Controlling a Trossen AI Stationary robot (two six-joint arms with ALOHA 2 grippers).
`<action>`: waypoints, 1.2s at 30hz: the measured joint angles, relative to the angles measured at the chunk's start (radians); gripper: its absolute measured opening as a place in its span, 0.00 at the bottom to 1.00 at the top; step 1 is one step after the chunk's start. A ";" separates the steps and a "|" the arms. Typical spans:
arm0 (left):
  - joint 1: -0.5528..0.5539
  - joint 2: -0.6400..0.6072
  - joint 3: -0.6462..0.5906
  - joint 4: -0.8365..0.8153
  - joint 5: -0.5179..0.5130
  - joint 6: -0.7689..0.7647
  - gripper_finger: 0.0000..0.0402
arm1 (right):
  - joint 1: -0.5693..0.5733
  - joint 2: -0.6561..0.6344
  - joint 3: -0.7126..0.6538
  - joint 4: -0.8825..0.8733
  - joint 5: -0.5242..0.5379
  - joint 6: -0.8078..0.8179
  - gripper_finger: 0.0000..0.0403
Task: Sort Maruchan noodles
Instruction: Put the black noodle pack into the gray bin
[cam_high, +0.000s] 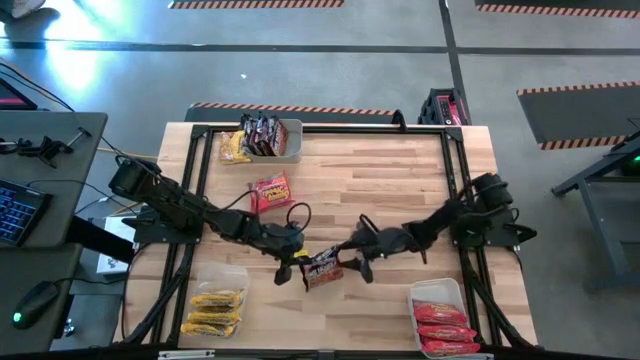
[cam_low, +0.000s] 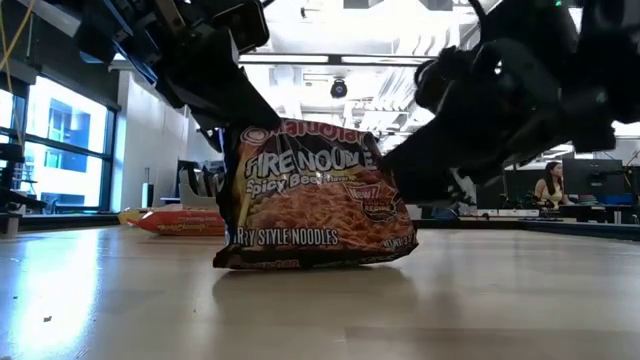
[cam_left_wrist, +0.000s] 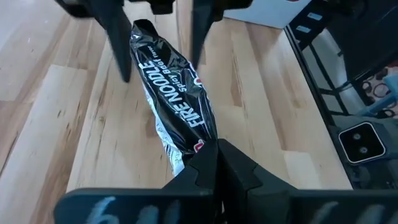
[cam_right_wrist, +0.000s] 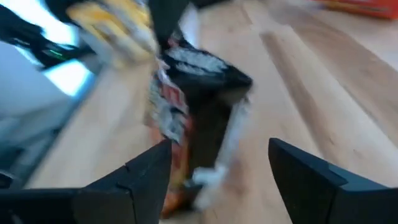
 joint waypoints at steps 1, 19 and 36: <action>0.000 0.000 0.000 0.000 -0.004 0.000 0.00 | -0.010 0.025 0.000 0.059 -0.041 0.000 0.62; -0.006 0.000 0.000 0.008 -0.022 -0.017 0.00 | -0.020 0.313 0.194 0.255 -0.222 0.042 0.61; -0.012 -0.107 0.003 -0.031 -0.015 -0.061 0.14 | 0.012 0.314 0.203 0.254 -0.261 0.037 0.30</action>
